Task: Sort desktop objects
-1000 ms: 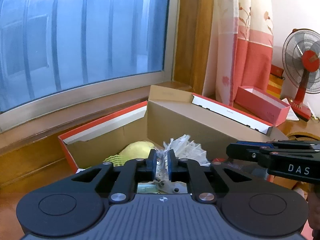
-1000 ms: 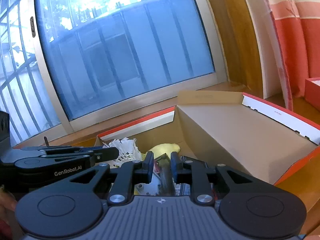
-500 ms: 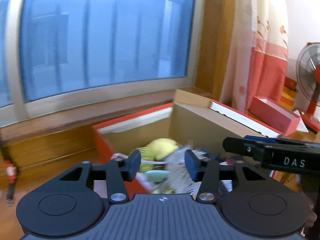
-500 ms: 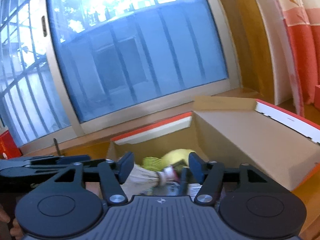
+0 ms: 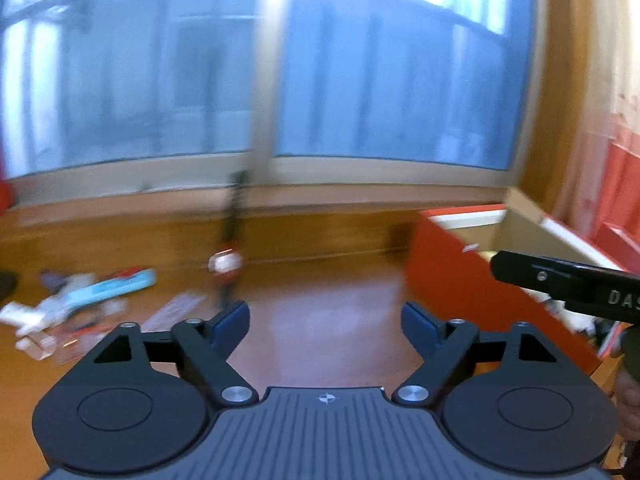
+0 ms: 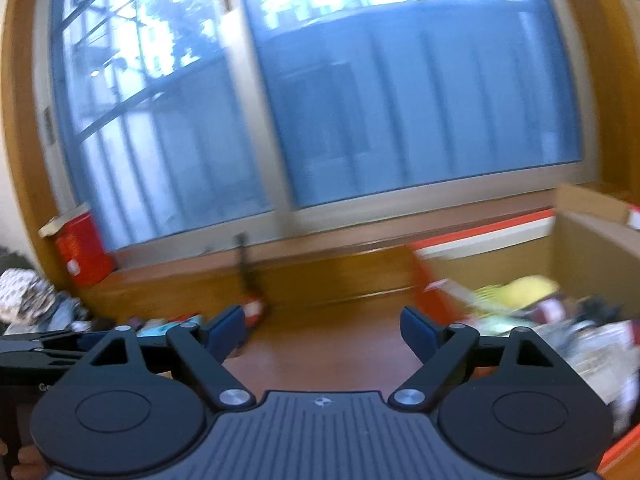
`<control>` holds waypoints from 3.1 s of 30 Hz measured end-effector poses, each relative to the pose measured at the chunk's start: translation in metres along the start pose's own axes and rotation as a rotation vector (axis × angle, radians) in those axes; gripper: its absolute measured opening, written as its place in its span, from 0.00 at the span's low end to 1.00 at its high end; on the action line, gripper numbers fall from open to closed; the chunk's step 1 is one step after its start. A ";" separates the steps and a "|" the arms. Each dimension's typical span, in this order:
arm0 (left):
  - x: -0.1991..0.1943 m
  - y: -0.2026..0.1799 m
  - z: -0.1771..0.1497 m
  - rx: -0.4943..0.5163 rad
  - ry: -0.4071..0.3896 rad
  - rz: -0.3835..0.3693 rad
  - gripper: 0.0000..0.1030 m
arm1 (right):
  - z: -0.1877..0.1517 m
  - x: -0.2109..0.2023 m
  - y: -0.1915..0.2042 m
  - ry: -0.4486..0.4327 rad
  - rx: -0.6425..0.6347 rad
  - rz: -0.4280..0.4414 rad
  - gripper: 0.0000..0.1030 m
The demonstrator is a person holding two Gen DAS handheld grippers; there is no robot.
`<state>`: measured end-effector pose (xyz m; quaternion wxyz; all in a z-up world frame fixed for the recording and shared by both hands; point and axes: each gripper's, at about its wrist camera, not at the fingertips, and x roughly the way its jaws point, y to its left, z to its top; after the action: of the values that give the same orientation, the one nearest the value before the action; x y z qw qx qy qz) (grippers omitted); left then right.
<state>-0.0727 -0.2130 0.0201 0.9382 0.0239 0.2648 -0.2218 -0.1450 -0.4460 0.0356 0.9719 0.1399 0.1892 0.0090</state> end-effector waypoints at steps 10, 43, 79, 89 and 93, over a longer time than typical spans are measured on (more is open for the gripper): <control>-0.046 0.128 -0.034 -0.146 0.027 0.182 0.86 | -0.032 0.042 0.147 0.122 -0.134 0.180 0.86; 0.041 0.379 -0.031 -0.256 0.172 0.326 0.87 | -0.051 0.351 0.362 0.378 -0.322 0.344 0.71; 0.182 0.454 0.008 -0.036 0.212 0.480 0.89 | -0.071 0.406 0.383 0.399 -0.464 0.291 0.33; 0.186 0.446 0.005 0.009 0.189 0.446 0.77 | -0.071 0.409 0.382 0.398 -0.441 0.284 0.33; 0.179 0.440 0.005 -0.013 0.194 0.397 0.60 | -0.070 0.409 0.382 0.394 -0.442 0.283 0.34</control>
<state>0.2552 0.1104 -0.0986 0.9337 0.0909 0.3453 -0.0278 0.2223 -0.0309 -0.0712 0.9125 -0.0540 0.3458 0.2115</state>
